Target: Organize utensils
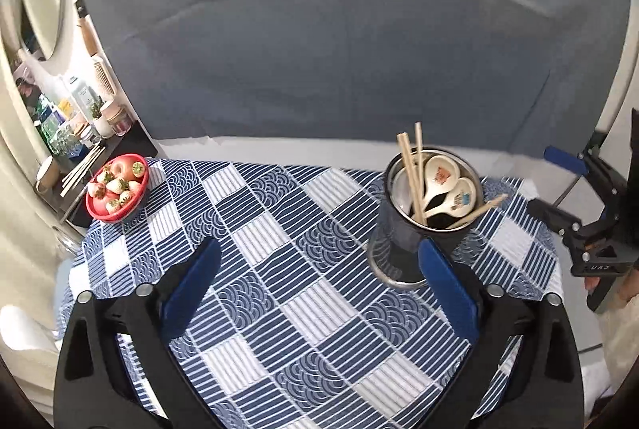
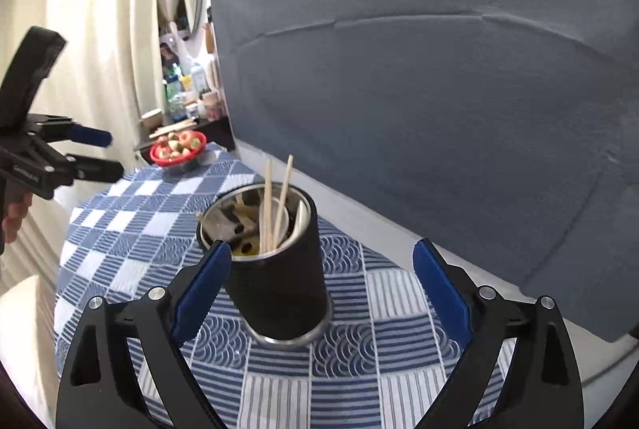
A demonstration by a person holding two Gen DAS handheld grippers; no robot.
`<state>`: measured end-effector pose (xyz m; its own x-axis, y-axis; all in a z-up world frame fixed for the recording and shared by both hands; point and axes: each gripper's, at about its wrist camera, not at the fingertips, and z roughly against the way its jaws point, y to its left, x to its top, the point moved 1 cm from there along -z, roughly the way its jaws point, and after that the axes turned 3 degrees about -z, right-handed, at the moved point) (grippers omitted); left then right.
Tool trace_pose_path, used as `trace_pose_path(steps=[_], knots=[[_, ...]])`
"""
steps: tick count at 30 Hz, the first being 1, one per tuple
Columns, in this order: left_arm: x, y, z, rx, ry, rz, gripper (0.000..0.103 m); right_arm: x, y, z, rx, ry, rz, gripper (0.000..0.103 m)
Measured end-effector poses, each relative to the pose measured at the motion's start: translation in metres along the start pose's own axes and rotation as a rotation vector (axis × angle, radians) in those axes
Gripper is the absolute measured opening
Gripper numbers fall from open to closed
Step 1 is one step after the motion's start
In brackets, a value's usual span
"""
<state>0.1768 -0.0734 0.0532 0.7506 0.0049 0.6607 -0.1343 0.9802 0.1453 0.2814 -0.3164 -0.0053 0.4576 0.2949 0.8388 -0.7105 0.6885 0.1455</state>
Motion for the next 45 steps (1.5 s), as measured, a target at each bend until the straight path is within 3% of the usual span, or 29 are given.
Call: trace_pose_path(steps=[4,8,15,18,24,31,36,45], knots=[[-0.018,-0.006,0.012,0.031,-0.069,0.01,0.097,-0.005,0.009,0.021,-0.021,0.009,0.023,0.089],[-0.041,-0.011,0.026,-0.004,-0.148,0.088,0.097,-0.009,0.023,0.04,-0.015,0.018,0.045,0.091],[-0.077,-0.025,0.045,0.057,-0.189,0.159,0.097,-0.028,0.041,0.061,-0.007,0.065,0.04,0.095],[-0.091,-0.03,0.053,0.051,-0.183,0.192,0.097,-0.041,0.046,0.066,-0.006,0.111,0.029,0.095],[-0.115,-0.041,0.073,0.053,-0.173,0.281,0.097,-0.06,0.053,0.089,-0.059,0.122,-0.028,0.095],[-0.139,-0.063,0.096,0.038,-0.127,0.247,0.097,-0.074,0.057,0.126,-0.089,0.118,-0.045,0.095],[-0.153,-0.074,0.111,0.074,-0.084,0.235,0.097,-0.085,0.062,0.152,-0.145,0.113,-0.099,0.095],[-0.17,-0.085,0.14,0.085,-0.073,0.235,0.097,-0.101,0.073,0.183,-0.178,0.146,-0.193,0.095]])
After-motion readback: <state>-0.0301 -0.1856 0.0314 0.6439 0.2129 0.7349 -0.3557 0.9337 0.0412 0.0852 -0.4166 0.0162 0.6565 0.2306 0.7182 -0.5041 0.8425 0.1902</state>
